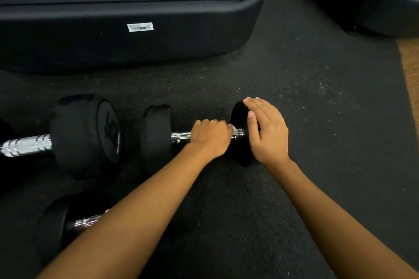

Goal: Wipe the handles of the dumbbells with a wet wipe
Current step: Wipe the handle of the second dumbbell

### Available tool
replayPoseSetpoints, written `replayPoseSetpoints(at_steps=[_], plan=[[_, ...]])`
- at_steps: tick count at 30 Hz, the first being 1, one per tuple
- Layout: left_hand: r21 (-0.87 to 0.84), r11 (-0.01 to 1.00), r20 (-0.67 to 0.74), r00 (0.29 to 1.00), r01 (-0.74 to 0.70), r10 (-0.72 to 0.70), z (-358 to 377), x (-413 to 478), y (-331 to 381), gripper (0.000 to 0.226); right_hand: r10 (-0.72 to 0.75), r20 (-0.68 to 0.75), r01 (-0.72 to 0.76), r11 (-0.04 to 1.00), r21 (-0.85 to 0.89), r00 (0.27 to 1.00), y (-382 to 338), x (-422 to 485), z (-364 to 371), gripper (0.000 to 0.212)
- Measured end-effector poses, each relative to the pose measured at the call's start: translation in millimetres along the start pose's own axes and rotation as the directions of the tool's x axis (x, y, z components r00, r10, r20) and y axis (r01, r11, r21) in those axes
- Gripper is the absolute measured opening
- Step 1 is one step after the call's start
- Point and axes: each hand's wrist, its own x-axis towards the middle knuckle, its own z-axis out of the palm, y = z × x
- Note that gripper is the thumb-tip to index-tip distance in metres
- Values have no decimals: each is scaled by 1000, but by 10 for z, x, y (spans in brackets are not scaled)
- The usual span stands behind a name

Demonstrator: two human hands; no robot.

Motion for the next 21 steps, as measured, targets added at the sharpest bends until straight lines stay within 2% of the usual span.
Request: replayPoseSetpoints(at_steps=[4,8,11,16,18,21], plan=[[59,986,-90,983,-153,158,73,-99,-8,36,-1,5,1,1000,1,1000,-5,2,-2,41],[97,994,-10,998,-58,59,-10,-58,-230,39,0,11,0,1000,-2,1000,7,7,-1,41],[147,989,13,999,-35,34,-70,-45,-101,36,-5,4,5,1000,-7,1000,6,0,7,40],[-62,993,-43,994,-100,98,58,-68,59,35,-7,3,7,1000,-6,1000,9,3,10,41],[-67,992,-48,993,-106,103,86,-63,-43,38,-11,1,11,1000,-9,1000,7,0,7,41],[-6,1000,-5,1000,-20,20,38,-33,-155,42,-11,-4,11,1000,-8,1000,15,1,9,40]])
